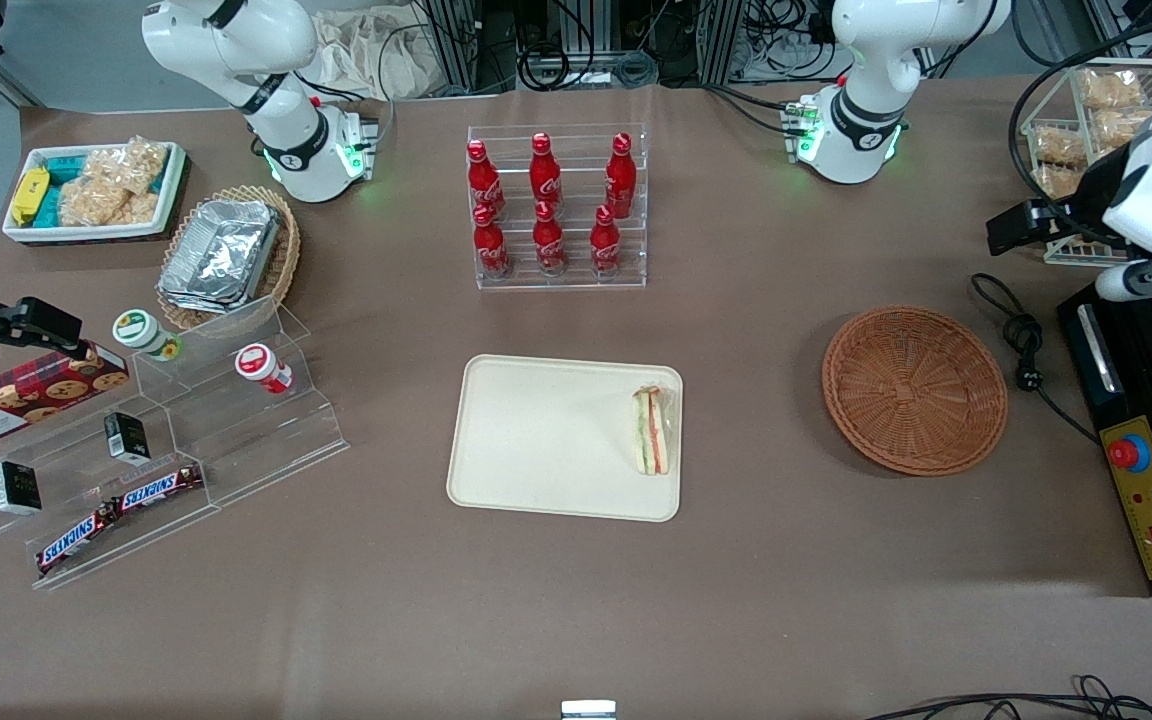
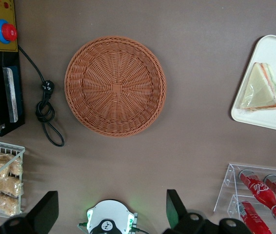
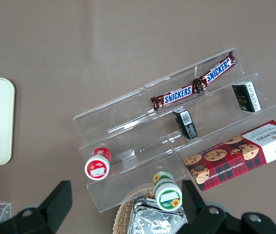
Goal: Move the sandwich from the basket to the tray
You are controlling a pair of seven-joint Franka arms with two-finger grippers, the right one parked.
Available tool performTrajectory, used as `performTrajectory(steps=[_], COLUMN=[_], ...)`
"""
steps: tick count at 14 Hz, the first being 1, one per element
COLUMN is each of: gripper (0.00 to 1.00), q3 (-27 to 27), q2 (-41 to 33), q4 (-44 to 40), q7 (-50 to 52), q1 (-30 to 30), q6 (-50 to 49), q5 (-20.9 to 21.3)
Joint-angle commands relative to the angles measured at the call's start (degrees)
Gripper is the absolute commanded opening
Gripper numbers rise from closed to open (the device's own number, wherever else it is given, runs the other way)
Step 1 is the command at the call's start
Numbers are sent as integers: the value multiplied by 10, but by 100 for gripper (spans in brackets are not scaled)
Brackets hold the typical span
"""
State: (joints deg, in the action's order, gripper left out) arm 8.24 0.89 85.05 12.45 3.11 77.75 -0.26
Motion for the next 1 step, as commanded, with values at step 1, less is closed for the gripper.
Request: performTrajectory(steps=[1], gripper=[99], q3=[-11], q2=[-4], q4=[4], q7=[-9], q1=[-9], q6=[-1], q5=[-8])
